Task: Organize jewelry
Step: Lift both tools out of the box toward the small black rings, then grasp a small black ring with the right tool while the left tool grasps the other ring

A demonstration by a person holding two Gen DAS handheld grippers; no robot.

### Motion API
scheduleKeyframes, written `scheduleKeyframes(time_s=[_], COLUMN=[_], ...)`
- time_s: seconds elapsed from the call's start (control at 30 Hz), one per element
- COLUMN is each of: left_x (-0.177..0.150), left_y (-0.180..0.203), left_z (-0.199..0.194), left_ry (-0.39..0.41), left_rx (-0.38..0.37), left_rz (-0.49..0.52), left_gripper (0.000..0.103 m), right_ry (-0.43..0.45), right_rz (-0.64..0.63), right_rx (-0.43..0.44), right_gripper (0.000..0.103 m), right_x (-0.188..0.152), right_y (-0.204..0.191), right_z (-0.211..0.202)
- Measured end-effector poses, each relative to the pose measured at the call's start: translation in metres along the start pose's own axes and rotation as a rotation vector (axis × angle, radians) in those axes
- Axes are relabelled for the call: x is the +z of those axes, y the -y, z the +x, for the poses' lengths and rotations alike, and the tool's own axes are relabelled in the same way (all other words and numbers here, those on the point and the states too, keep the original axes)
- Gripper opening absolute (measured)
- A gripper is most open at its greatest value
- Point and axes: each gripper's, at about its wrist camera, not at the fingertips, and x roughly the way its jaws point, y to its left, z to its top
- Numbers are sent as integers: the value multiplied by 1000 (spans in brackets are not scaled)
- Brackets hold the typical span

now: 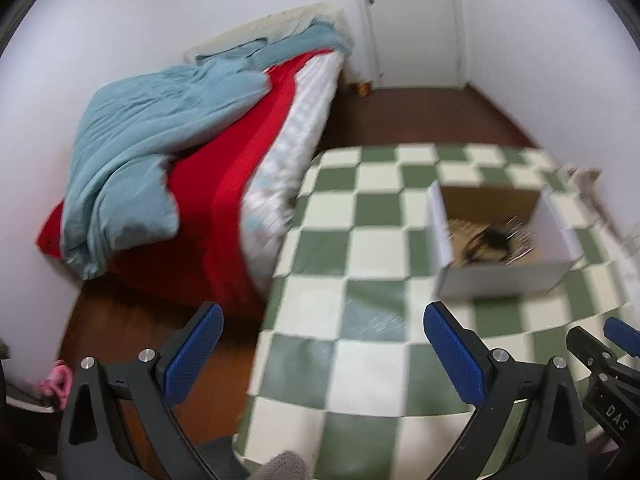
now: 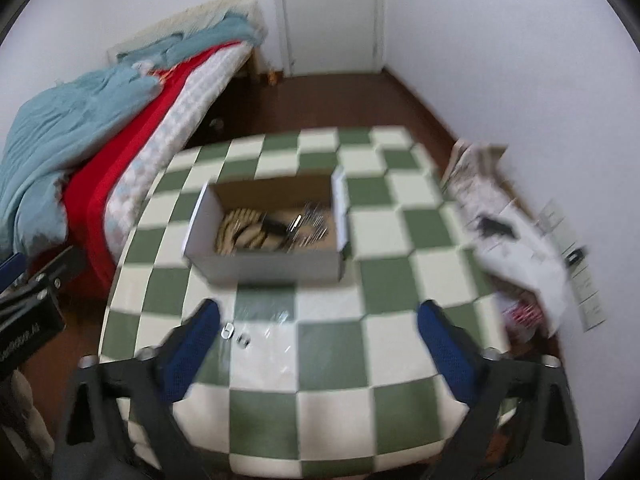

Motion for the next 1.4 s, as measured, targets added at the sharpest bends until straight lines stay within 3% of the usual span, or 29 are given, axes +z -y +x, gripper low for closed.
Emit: scheduleKeyframes(time_s=[0.03,0.07,0.13,0.23,0.47,0.57,0.6,0.63,0.77,1.1,1.13,1.2,1.27,1.3,1.4], left_x=[-5,-10,-18,-27,-34,-35,-34,-34,-33,-37,-37,-39,-40,-40,-40], left_y=[0,0,-3,-8,-10,-5,-3,2,24,107,111,121,126,127,131], left_z=[7,17,31,47,65,68,69,70,69,74,73,73,75,73,70], left_ry=[-8,-24,-54,-93,-138,-151,-154,-158,-168,-210,-209,-215,-231,-218,-217], left_rx=[30,60,82,100,96,76,69,55,-12,-200,-212,-234,-258,-281,-319], left_rz=[10,22,29,24,26,26,28,32,50,151,158,173,182,174,176], left_gripper=[102,102,102,102,102,102,102,102,102,102,98,80,54,47,14], right_ry=[-28,-49,-81,-98,-130,-91,-82,-69,-73,-63,-62,-62,-61,-60,-59], right_rz=[2,3,7,-23,-112,-190,-210,-220,-158,61,77,96,108,111,127], right_rx=[43,63,126,153,120,61,44,50,56,7,0,-6,-12,-14,-14], right_gripper=[66,63,63,63,60,44,34,13,13,13,13,13,13,13,14], right_x=[-8,-14,-28,-43,-56,-63,-64,-66,-65,-58,-58,-60,-60,-60,-59], right_y=[-3,-6,-14,-32,-63,-76,-79,-81,-65,25,32,43,50,51,56], right_z=[16,28,55,83,130,133,133,132,129,106,105,101,99,99,99])
